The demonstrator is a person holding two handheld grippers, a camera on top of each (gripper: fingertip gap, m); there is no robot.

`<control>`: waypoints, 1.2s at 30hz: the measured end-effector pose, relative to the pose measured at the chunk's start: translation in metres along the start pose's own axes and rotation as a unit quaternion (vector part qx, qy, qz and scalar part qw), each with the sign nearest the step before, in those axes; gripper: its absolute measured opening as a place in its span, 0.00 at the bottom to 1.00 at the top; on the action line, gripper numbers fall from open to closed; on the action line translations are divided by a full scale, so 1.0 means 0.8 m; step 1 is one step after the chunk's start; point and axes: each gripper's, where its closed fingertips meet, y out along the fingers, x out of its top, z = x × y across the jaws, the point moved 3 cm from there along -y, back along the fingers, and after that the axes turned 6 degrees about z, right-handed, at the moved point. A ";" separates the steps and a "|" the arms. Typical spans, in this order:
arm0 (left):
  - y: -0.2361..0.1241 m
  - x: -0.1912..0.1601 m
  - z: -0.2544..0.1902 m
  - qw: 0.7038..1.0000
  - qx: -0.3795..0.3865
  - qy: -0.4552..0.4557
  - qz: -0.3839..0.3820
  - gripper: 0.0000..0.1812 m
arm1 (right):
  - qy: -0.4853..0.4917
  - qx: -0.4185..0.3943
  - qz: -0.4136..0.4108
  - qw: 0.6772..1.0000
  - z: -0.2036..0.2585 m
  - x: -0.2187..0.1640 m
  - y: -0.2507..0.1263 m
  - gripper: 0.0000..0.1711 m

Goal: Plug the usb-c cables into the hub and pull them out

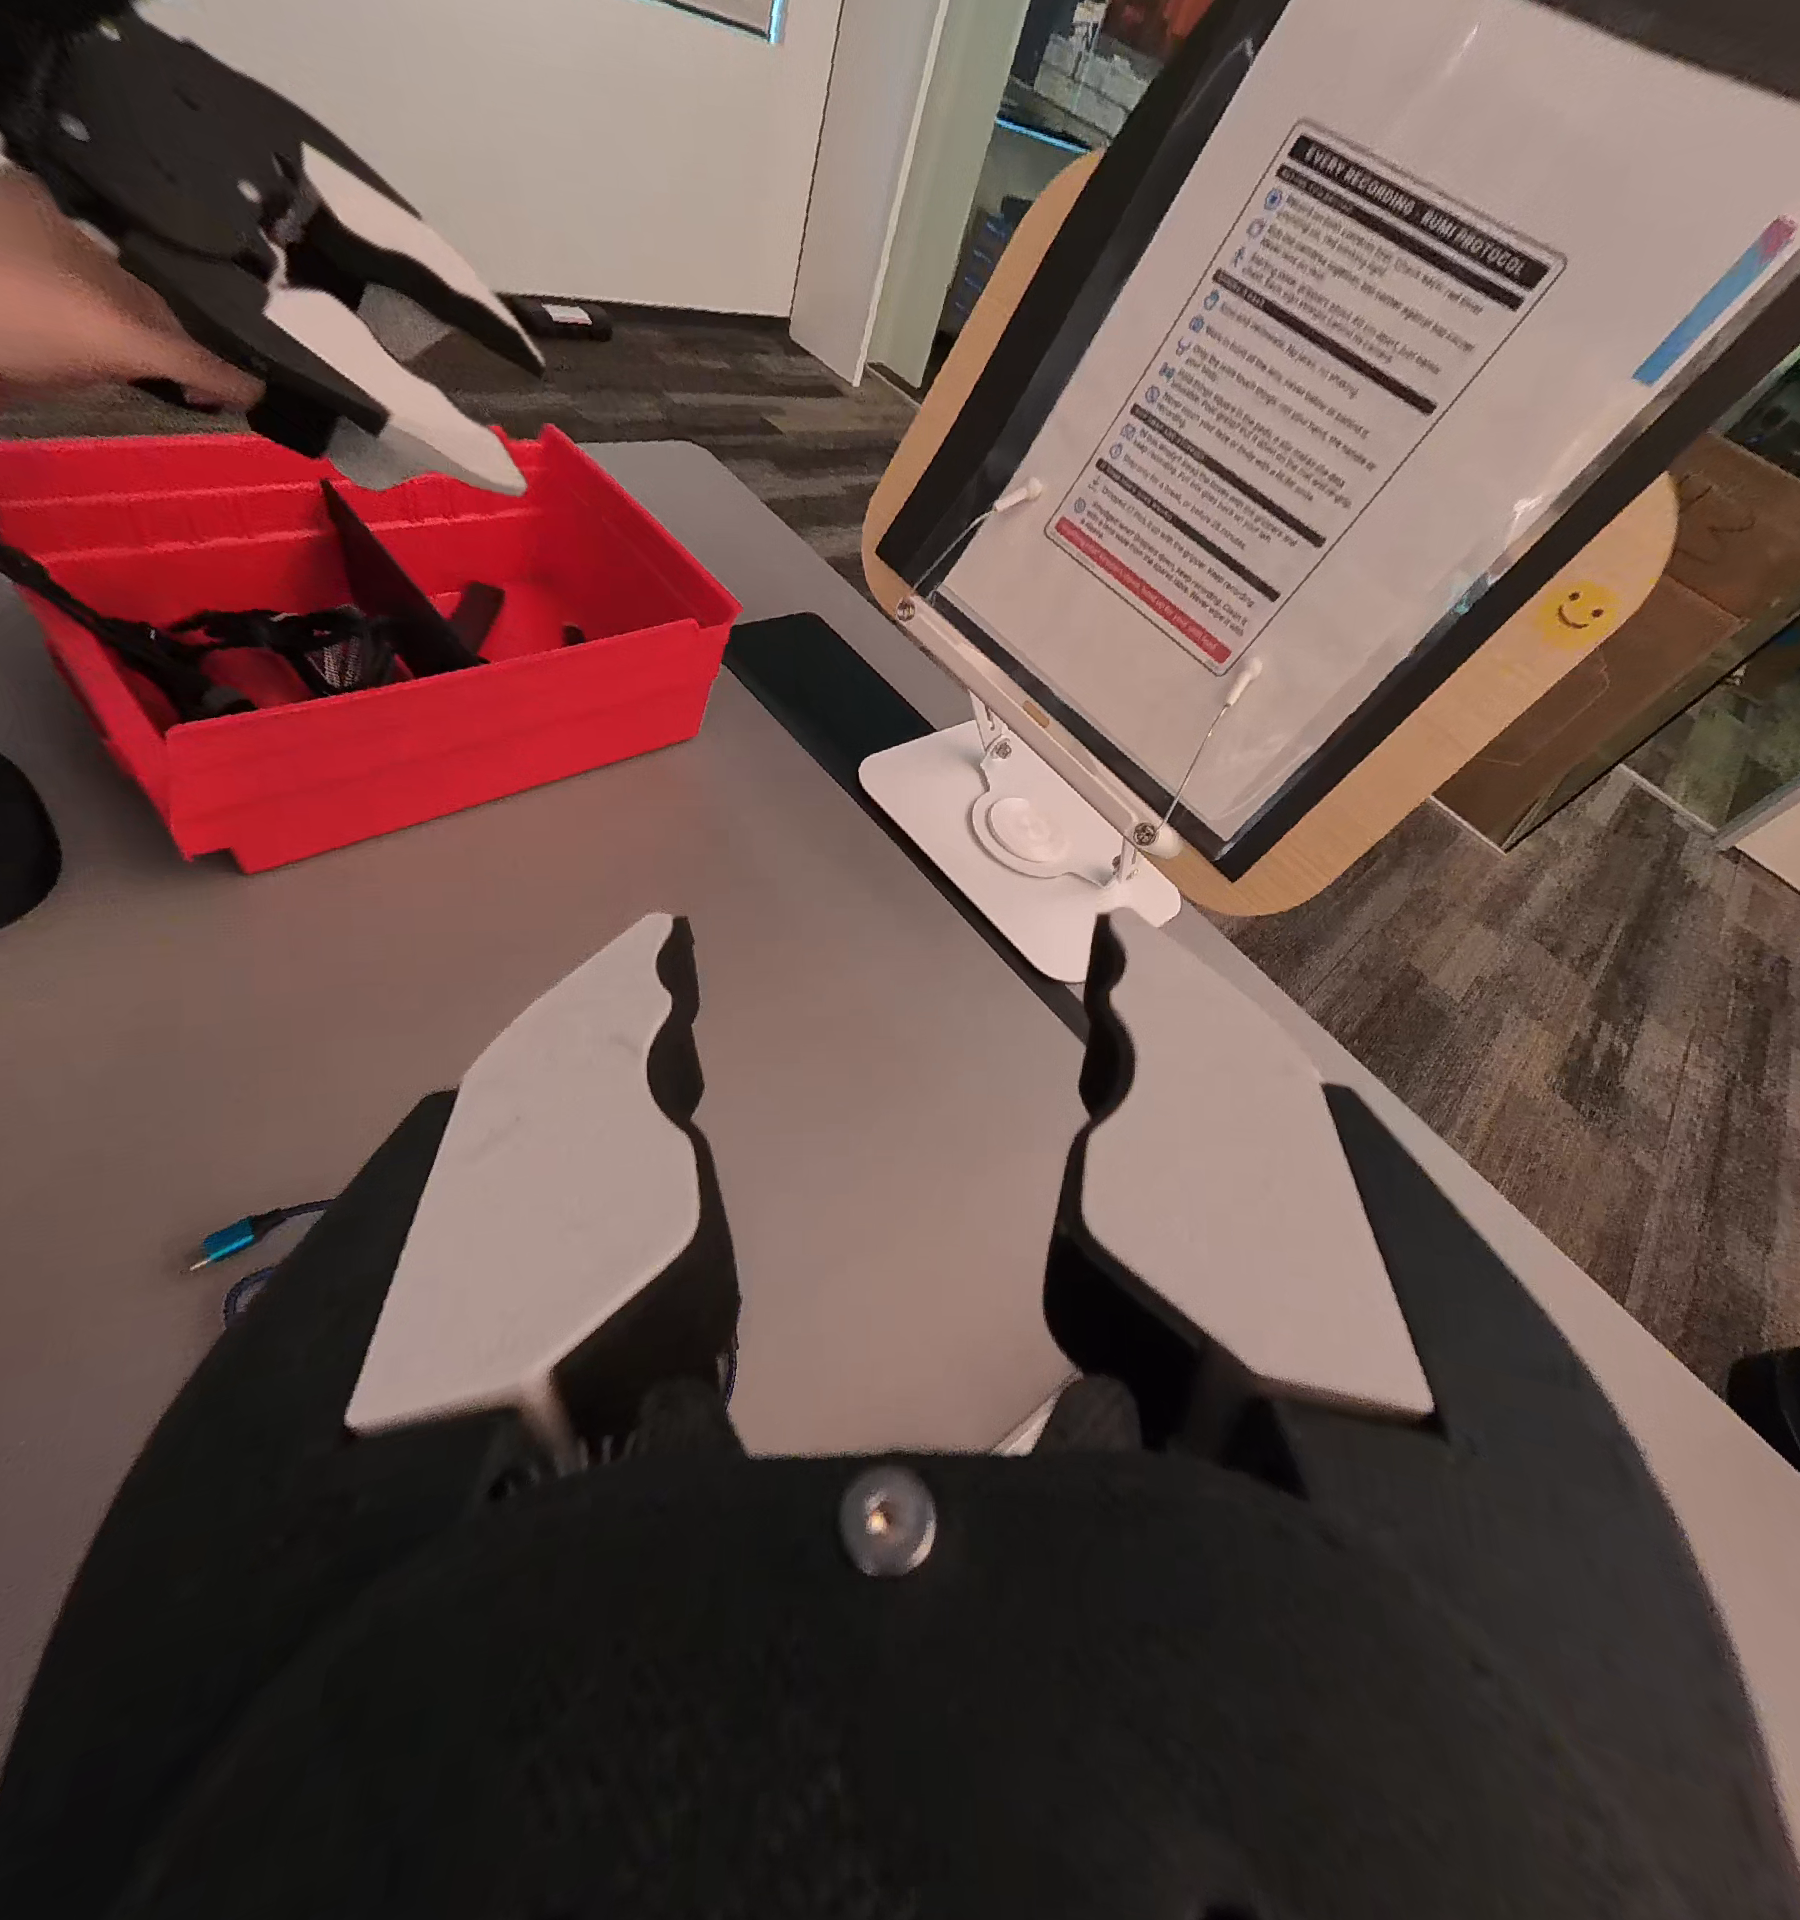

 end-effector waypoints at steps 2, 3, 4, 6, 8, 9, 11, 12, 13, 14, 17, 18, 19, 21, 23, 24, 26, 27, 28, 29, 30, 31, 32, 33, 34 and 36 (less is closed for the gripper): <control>0.024 -0.035 0.012 0.997 0.004 0.022 0.075 0.33 | 0.003 0.002 0.008 1.000 -0.001 -0.004 0.007 0.43; 0.035 -0.048 0.014 0.994 0.004 0.037 0.104 0.33 | 0.005 0.006 0.012 1.000 0.000 -0.006 0.010 0.43; 0.046 -0.059 0.012 0.991 -0.001 0.053 0.126 0.32 | 0.006 0.014 0.015 1.000 0.002 -0.007 0.013 0.43; 0.067 -0.074 -0.001 0.984 -0.035 0.075 0.160 0.31 | 0.007 0.031 0.011 0.999 0.007 -0.006 0.018 0.43; 0.087 -0.084 -0.006 0.977 -0.041 0.101 0.185 0.29 | 0.011 0.033 0.014 0.999 0.007 -0.007 0.022 0.43; 0.096 -0.089 -0.009 0.973 -0.042 0.115 0.196 0.29 | 0.011 0.031 0.018 0.999 0.006 -0.009 0.024 0.43; 0.113 -0.097 -0.010 0.966 -0.035 0.129 0.222 0.26 | 0.010 0.026 0.029 0.999 0.003 -0.014 0.029 0.43; 0.119 -0.103 -0.010 0.962 -0.034 0.132 0.238 0.27 | 0.012 0.025 0.034 0.999 0.001 -0.016 0.031 0.43; 0.126 -0.108 -0.012 0.958 -0.039 0.133 0.252 0.27 | 0.013 0.023 0.037 0.999 -0.001 -0.018 0.033 0.43; 0.131 -0.112 -0.013 0.955 -0.042 0.135 0.261 0.27 | 0.015 0.023 0.039 0.999 -0.002 -0.019 0.035 0.43; 0.144 -0.116 -0.021 0.953 -0.060 0.136 0.265 0.27 | 0.016 0.028 0.042 0.999 -0.001 -0.020 0.040 0.43; 0.146 -0.115 -0.023 0.954 -0.069 0.128 0.261 0.27 | 0.014 0.028 0.044 0.999 0.000 -0.020 0.041 0.43; 0.147 -0.114 -0.025 0.956 -0.078 0.118 0.257 0.26 | 0.012 0.028 0.047 0.998 0.001 -0.021 0.042 0.43; 0.148 -0.117 -0.027 0.955 -0.095 0.100 0.261 0.22 | 0.007 0.029 0.050 0.998 0.002 -0.022 0.044 0.43; 0.150 -0.120 -0.026 0.954 -0.102 0.088 0.268 0.21 | 0.007 0.030 0.052 0.998 0.002 -0.022 0.045 0.43; 0.150 -0.120 -0.024 0.954 -0.099 0.082 0.270 0.20 | 0.007 0.031 0.051 0.998 0.002 -0.022 0.045 0.43; 0.150 -0.121 -0.023 0.953 -0.097 0.080 0.274 0.19 | 0.008 0.031 0.051 0.998 0.002 -0.022 0.044 0.43; 0.149 -0.121 -0.022 0.953 -0.091 0.084 0.277 0.18 | 0.008 0.030 0.051 0.998 0.001 -0.023 0.043 0.43; 0.148 -0.121 -0.020 0.952 -0.083 0.088 0.282 0.17 | 0.008 0.029 0.051 0.998 0.001 -0.023 0.043 0.43; 0.146 -0.121 -0.016 0.951 -0.072 0.089 0.288 0.15 | 0.008 0.028 0.050 0.998 0.001 -0.023 0.042 0.43; 0.143 -0.118 -0.009 0.951 -0.051 0.084 0.293 0.14 | 0.008 0.027 0.050 0.998 0.000 -0.023 0.040 0.43; 0.137 -0.113 0.002 0.952 -0.020 0.078 0.296 0.12 | 0.007 0.026 0.049 0.998 0.000 -0.022 0.039 0.43; 0.130 -0.109 0.013 0.952 0.009 0.077 0.297 0.11 | 0.007 0.026 0.047 0.999 -0.001 -0.022 0.037 0.43; 0.121 -0.105 0.019 0.952 0.023 0.075 0.295 0.09 | 0.007 0.025 0.045 0.999 -0.001 -0.022 0.036 0.43; 0.113 -0.099 0.022 0.955 0.028 0.071 0.285 0.07 | 0.008 0.024 0.044 0.999 -0.002 -0.022 0.035 0.43; 0.096 -0.087 0.032 0.962 0.046 0.058 0.264 0.05 | 0.010 0.025 0.042 0.999 -0.003 -0.022 0.034 0.43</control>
